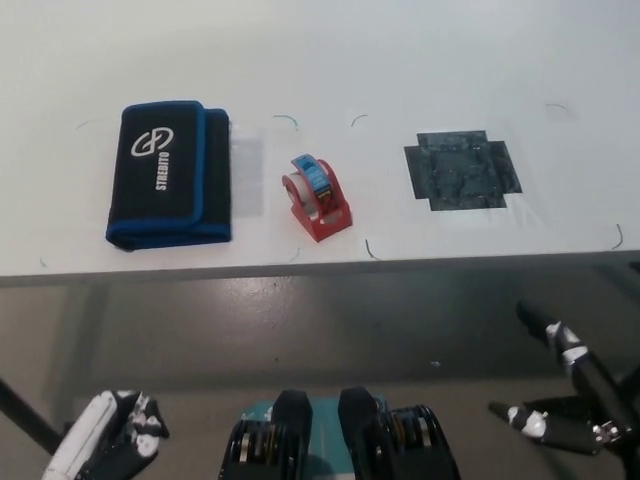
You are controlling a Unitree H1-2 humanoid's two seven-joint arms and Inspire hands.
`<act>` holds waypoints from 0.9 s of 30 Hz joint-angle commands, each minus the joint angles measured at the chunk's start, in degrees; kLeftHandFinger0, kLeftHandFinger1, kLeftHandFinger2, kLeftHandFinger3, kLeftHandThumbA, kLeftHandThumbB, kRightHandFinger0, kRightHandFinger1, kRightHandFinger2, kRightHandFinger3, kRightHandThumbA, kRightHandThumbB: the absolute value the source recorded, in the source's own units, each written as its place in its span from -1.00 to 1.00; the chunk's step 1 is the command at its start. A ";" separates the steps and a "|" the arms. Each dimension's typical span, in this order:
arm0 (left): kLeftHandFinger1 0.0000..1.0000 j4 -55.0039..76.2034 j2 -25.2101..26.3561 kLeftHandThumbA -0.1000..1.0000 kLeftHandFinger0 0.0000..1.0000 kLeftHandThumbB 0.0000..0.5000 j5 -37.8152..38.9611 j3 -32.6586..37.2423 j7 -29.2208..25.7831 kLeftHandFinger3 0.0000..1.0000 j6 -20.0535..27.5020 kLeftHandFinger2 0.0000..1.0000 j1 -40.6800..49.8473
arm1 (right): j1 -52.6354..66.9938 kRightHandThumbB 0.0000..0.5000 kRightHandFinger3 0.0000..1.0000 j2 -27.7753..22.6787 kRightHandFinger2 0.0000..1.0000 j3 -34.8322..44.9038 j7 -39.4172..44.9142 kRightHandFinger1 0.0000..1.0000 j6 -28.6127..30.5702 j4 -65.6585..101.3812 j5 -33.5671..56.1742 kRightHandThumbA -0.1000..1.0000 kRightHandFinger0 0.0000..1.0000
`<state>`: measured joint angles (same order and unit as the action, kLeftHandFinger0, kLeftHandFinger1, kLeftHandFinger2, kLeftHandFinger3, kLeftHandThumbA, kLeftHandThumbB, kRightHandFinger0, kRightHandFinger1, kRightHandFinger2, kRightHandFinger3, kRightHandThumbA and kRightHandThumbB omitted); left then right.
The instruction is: Use the right hand to move the tape on the right hand side to the notebook on the left hand side
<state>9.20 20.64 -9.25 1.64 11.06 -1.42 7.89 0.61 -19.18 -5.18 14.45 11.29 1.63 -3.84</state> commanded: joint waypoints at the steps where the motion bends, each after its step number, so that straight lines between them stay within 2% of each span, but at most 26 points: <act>1: -0.78 1.28 0.50 -0.88 -0.77 -0.75 -0.41 0.13 0.11 -0.22 0.94 -0.62 0.49 | -1.58 -0.51 1.00 -2.37 1.00 -1.39 -0.84 1.00 2.48 -0.41 -7.99 0.78 1.00; 2: -0.78 0.64 0.41 -0.87 -0.76 -0.76 -0.26 0.23 0.11 -0.21 1.69 -0.60 -0.05 | -2.32 -0.44 1.00 -2.37 1.00 -1.32 -1.27 1.00 3.24 -1.82 -7.87 0.77 1.00; 5: -0.72 0.84 0.41 -0.77 -0.69 -0.74 -0.71 0.12 0.02 -0.20 0.65 -0.53 -1.05 | -3.60 -0.47 1.00 -2.43 1.00 -0.78 -1.69 1.00 3.22 -2.50 -7.55 0.84 1.00; 9: -0.77 1.33 0.82 -0.83 -0.74 -0.73 -0.61 -0.12 0.23 -0.21 0.59 -0.60 -1.48 | -3.82 -0.38 1.00 -2.35 1.00 -0.21 -2.04 1.00 2.47 -2.02 -8.07 0.90 1.00; 12: -0.77 0.87 0.73 -0.88 -0.74 -0.72 -0.09 -0.20 0.33 -0.24 0.76 -0.62 -1.65 | -3.81 -0.47 1.00 -2.33 1.00 0.09 -2.00 1.00 2.70 -2.23 -8.13 0.84 1.00; 15: -0.81 1.00 0.64 -0.91 -0.79 -0.71 -0.28 0.15 0.45 -0.26 0.86 -0.66 -1.01 | -2.47 -0.45 1.00 -2.29 1.00 0.40 -2.10 1.00 3.08 -1.96 -8.06 0.86 1.00; 19: -0.77 1.09 0.34 -0.92 -0.75 -0.71 -0.67 0.45 0.20 -0.23 1.19 -0.62 -0.02 | -1.72 -0.43 1.00 -2.33 1.00 0.63 -1.19 1.00 2.30 -1.37 -6.77 0.82 1.00; 23: -0.71 0.70 0.54 -0.80 -0.68 -0.70 -1.38 0.68 -0.01 -0.20 1.28 -0.54 -0.53 | -2.12 -0.46 1.00 -2.14 1.00 0.87 -1.13 1.00 2.05 -1.74 -6.40 0.84 1.00; 27: -0.73 1.11 0.71 -0.83 -0.68 -0.72 -0.67 0.24 0.21 -0.19 0.81 -0.57 -1.17 | -2.90 -0.41 1.00 -1.99 1.00 1.00 -0.82 1.00 1.67 -1.78 -5.84 0.85 1.00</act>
<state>9.15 20.42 -9.85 2.22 11.06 -1.41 7.28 -1.03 -20.55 -5.08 14.10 11.48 -1.32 -10.98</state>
